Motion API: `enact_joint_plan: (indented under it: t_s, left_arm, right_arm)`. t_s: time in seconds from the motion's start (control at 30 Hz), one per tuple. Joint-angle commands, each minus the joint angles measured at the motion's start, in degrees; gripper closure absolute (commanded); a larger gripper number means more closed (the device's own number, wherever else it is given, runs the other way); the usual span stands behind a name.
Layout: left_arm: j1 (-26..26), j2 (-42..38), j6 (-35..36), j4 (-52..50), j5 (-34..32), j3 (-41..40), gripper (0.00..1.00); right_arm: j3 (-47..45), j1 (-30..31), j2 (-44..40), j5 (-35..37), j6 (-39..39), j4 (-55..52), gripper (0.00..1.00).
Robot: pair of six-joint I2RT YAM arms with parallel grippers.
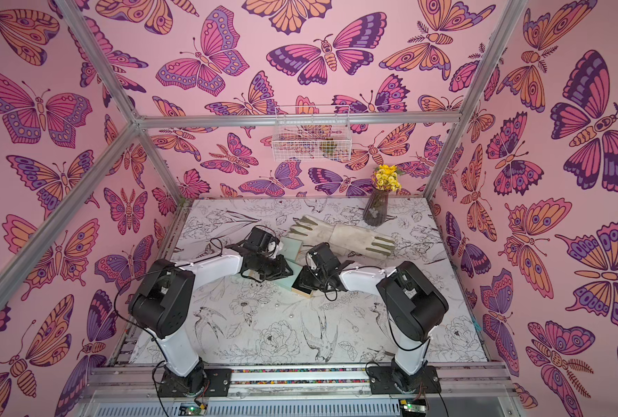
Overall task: Place the earrings into the drawer-style jewelry box
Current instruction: Insert the earring into the inner lining.
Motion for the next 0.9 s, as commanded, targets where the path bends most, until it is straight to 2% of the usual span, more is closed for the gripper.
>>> enact_joint_plan:
  t_s: [0.0, 0.3, 0.67, 0.87]
  left_arm:
    - [-0.6, 2.6, 0.9, -4.7, -2.3, -1.1, 0.72]
    - [-0.6, 2.5, 0.7, -4.7, -2.6, -1.2, 0.72]
    - [-1.1, 0.1, 2.0, -4.5, -2.7, 0.9, 0.72]
    - [-1.9, -5.5, 4.1, -3.2, -6.6, 2.5, 0.67]
  right_arm:
    - [2.0, 0.3, 0.7, 1.7, -0.9, -3.0, 0.97]
    - [1.6, 0.3, 0.8, 4.1, -1.3, -6.6, 0.98]
    - [1.9, 0.3, -4.5, 1.5, -4.0, -1.7, 0.94]
    - [3.6, -0.1, -7.1, 8.3, -6.7, -11.4, 0.92]
